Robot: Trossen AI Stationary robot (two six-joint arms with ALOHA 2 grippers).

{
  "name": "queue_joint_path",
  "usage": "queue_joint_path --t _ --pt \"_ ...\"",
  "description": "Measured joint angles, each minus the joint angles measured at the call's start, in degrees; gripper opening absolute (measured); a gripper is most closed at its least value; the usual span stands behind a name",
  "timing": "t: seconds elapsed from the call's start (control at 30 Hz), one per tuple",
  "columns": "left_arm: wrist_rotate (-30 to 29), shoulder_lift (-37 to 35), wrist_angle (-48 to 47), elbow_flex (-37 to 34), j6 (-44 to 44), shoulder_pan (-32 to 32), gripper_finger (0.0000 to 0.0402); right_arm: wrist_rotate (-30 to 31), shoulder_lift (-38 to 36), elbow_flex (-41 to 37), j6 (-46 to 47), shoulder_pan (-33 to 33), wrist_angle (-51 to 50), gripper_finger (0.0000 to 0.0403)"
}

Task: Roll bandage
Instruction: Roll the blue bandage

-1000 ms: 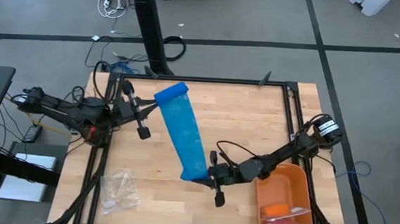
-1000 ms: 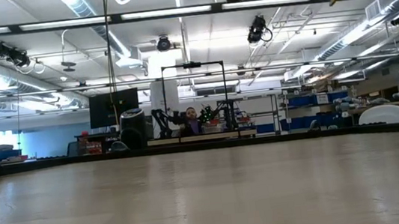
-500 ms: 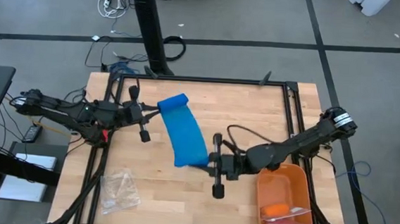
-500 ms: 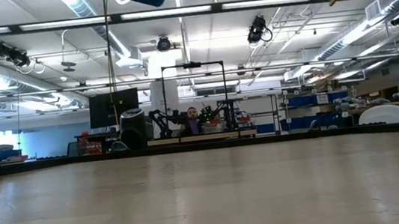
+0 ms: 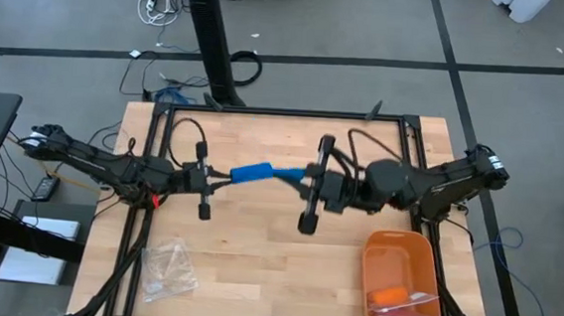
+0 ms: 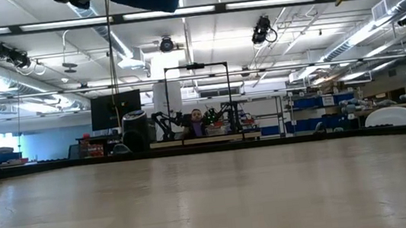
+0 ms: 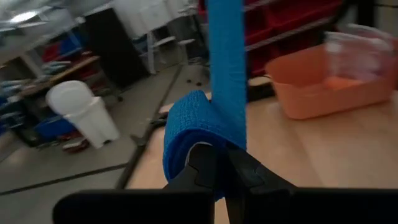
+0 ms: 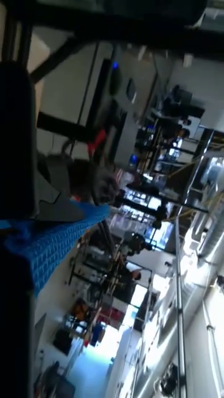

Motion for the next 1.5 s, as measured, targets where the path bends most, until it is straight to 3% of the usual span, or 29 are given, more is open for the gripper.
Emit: queue_joint_path --t 0.27,0.57,0.73,1.03,1.2,1.5 --pt "3.3 5.1 4.3 0.1 0.5 -5.9 0.0014 -2.0 0.1 4.1 1.1 -7.4 -5.5 0.0000" --pt "2.7 10.6 4.3 6.5 2.3 -12.0 0.0014 -10.0 0.7 3.6 15.4 -16.8 -15.5 0.0000" --pt "2.7 11.4 3.8 9.2 4.1 -13.8 0.0014 -14.7 3.3 1.4 21.4 -18.5 -19.1 0.0000" --pt "0.5 11.4 3.2 10.0 4.9 -14.5 0.0015 -16.7 8.9 0.0 29.5 -18.5 -22.5 0.0011" --pt "0.3 11.4 3.0 10.0 4.8 -14.5 0.0014 -16.8 9.5 0.0 30.2 -18.0 -23.6 0.0048" --pt "0.3 11.4 2.8 10.0 4.1 -14.5 0.0014 -20.9 7.6 0.0 33.2 -17.7 -26.1 0.0180"
